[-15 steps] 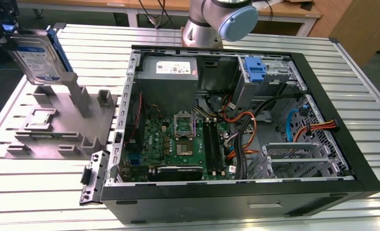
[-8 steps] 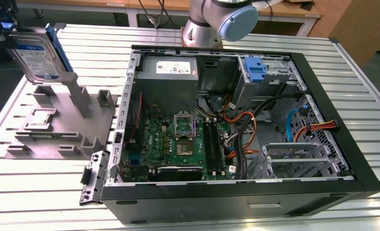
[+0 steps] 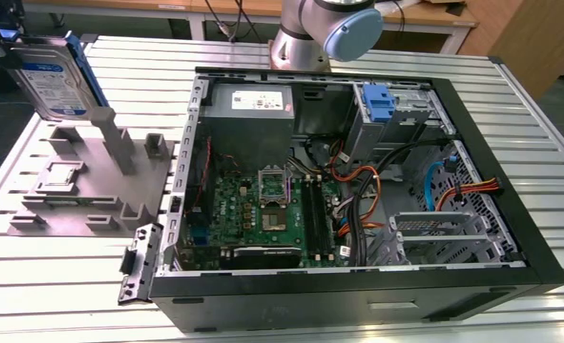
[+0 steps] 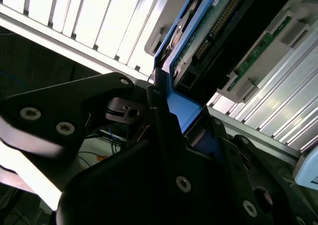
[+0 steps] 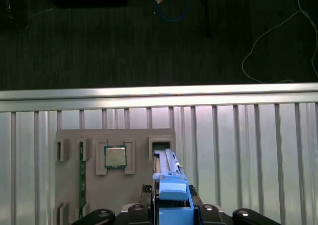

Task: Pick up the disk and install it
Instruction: 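Pick up the disk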

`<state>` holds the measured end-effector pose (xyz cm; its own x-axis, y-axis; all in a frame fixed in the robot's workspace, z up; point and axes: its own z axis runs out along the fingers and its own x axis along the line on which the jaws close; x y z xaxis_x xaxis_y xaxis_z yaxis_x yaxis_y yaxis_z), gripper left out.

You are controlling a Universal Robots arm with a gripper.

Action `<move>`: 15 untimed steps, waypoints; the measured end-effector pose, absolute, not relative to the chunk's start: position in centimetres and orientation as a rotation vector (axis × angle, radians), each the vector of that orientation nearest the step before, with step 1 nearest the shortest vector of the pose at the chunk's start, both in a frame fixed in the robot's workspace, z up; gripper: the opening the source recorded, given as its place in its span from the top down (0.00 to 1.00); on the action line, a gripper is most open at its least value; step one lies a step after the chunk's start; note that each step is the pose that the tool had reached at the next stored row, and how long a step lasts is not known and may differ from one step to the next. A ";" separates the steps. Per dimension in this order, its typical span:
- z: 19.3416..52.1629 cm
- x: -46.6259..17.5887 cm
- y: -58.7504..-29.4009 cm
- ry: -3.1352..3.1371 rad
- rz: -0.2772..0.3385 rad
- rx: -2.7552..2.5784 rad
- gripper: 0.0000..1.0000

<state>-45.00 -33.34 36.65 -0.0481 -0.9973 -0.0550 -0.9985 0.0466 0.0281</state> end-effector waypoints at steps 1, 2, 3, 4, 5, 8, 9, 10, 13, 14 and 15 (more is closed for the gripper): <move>37.0 -45.0 -33.3 2.258 0.091 -2.153 0.63; 37.0 -45.0 -33.3 2.258 0.091 -2.153 0.63; 37.0 -45.0 -33.3 2.258 0.091 -2.153 0.63; 37.0 -45.0 -33.3 2.258 0.091 -2.153 0.63; 37.0 -45.0 -33.3 2.258 0.091 -2.153 0.63; 37.1 -45.0 -33.3 2.258 0.091 -2.153 0.63; 37.1 -45.0 -33.3 2.258 0.091 -2.153 0.63; 37.1 -45.0 -33.3 2.258 0.091 -2.153 0.63; 37.2 -45.0 -33.3 2.258 0.091 -2.153 0.63; 37.2 -45.0 -33.3 2.258 0.091 -2.153 0.63; 37.3 -45.0 -33.3 2.258 0.091 -2.153 0.63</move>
